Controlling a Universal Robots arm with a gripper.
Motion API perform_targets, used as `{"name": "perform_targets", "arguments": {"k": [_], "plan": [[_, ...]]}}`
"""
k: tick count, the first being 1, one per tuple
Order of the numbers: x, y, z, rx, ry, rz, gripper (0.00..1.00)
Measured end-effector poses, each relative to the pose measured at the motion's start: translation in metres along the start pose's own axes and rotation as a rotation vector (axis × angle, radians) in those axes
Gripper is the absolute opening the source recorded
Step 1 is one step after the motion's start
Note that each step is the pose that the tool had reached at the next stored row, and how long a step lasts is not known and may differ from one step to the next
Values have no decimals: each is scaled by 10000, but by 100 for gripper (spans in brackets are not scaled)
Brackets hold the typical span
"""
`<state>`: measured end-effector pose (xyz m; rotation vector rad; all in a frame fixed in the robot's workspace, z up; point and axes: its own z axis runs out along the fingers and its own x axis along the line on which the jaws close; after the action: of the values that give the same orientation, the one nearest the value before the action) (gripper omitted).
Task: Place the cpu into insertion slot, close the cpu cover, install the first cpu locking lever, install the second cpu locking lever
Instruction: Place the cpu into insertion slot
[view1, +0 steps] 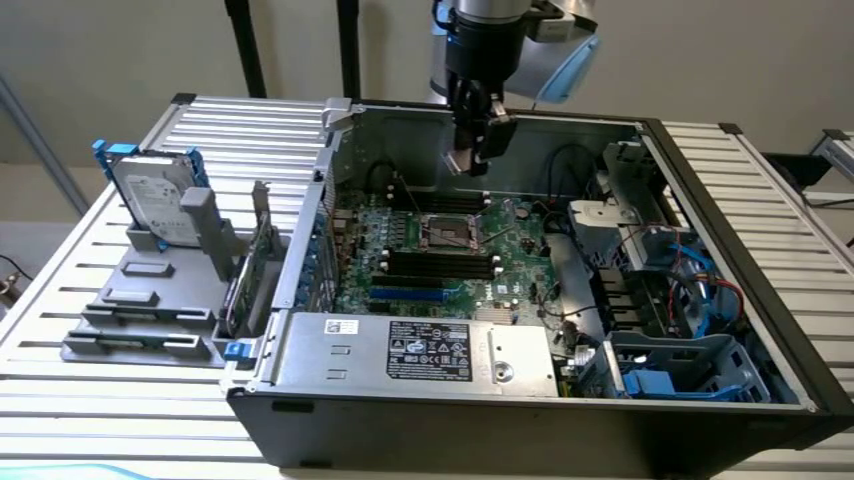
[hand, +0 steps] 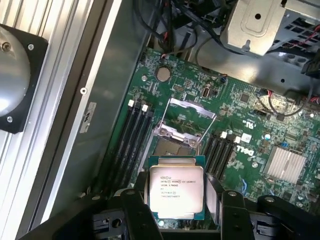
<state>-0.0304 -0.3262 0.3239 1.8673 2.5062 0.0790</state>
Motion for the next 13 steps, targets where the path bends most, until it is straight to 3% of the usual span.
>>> {"name": "perform_targets", "arguments": {"k": [13], "plan": [[-1, -2, 41, -42, -117, 2357, 54]]}}
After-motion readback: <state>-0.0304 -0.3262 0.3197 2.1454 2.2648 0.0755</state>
